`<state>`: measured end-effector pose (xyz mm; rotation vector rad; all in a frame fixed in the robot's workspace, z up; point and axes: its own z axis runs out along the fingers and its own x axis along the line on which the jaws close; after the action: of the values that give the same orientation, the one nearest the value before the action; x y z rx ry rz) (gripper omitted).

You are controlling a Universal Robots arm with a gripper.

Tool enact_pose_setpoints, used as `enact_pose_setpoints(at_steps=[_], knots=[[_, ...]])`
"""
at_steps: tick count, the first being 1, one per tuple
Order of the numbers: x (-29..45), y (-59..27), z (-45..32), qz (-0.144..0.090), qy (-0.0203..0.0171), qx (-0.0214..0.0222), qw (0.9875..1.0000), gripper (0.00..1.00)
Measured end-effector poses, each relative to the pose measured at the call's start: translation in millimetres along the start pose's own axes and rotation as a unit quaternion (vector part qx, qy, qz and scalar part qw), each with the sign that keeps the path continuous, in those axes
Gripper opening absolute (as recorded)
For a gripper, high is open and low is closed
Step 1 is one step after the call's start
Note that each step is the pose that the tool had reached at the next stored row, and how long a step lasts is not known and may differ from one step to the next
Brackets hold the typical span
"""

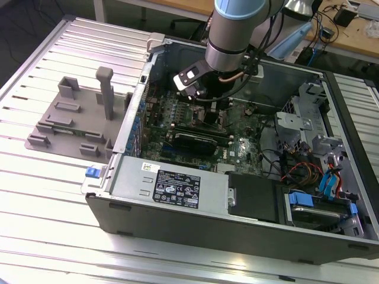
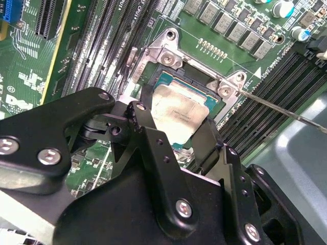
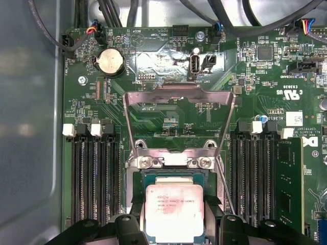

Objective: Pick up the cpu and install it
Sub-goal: 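Place the cpu into insertion slot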

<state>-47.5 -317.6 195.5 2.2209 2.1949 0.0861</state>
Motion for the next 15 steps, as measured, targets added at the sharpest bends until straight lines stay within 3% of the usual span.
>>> enact_pose_setpoints(at_steps=[5,7,9,15], knots=[[-0.2,0.0,0.4,0.0,0.0004,-0.0001,1.0,0.55],[-0.2,0.1,0.6,0.0,0.0003,-0.0002,1.0,0.62],[-0.1,0.1,-0.9,0.0,0.0002,-0.0001,1.0,0.62],[0.4,1.2,-21.6,0.0,0.0,0.0,1.0,0.62]])
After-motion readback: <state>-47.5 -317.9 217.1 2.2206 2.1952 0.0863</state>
